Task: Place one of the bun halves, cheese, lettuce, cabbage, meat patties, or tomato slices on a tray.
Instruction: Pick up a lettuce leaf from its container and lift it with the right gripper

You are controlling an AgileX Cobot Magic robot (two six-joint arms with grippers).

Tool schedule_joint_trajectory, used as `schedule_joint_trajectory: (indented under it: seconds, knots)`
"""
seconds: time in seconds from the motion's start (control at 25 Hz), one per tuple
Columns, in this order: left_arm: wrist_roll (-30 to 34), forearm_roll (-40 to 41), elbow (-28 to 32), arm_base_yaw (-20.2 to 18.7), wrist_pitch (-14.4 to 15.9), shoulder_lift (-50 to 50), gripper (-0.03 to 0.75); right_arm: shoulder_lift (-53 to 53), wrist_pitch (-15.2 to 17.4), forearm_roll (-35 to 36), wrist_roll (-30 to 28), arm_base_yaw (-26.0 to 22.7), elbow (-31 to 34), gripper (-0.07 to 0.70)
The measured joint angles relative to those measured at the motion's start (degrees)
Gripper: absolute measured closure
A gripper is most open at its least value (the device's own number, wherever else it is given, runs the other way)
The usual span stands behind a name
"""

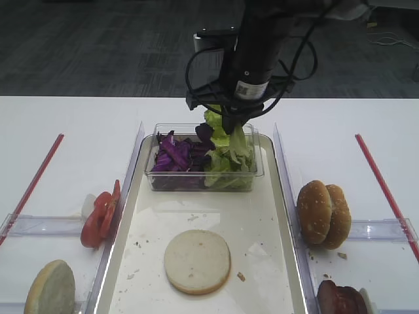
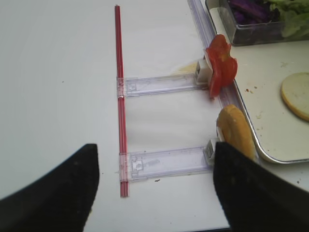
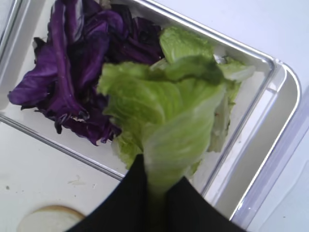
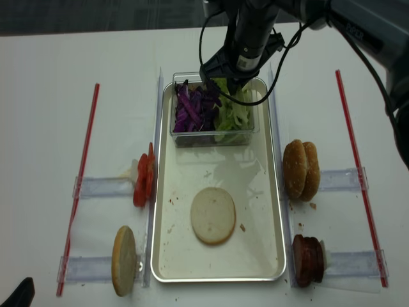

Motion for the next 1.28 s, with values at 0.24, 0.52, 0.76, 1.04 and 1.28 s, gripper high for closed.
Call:
schedule_joint_trajectory:
  seconds: [0.24, 0.52, 0.76, 1.04, 1.28]
  knots:
    - [0.0, 0.0, 0.0, 0.0, 0.0, 0.0, 0.241, -0.5, 0.9, 0.0, 0.0, 0.0, -0.1, 0.554]
    - [0.0, 0.0, 0.0, 0.0, 0.0, 0.0, 0.241, 0.0, 1.1, -0.1, 0.0, 0.0, -0.1, 0.554]
    - [0.0, 0.0, 0.0, 0.0, 0.0, 0.0, 0.241, 0.0, 0.8, -0.4, 0.0, 0.0, -0.1, 0.554]
    - [0.0, 0.0, 0.0, 0.0, 0.0, 0.0, 0.241, 0.0, 3.5, -0.4, 0.0, 0.0, -0.1, 0.554]
    - [0.0, 0.0, 0.0, 0.0, 0.0, 0.0, 0.241, 0.0, 7.9, -0.4, 0.0, 0.0, -0.1, 0.554]
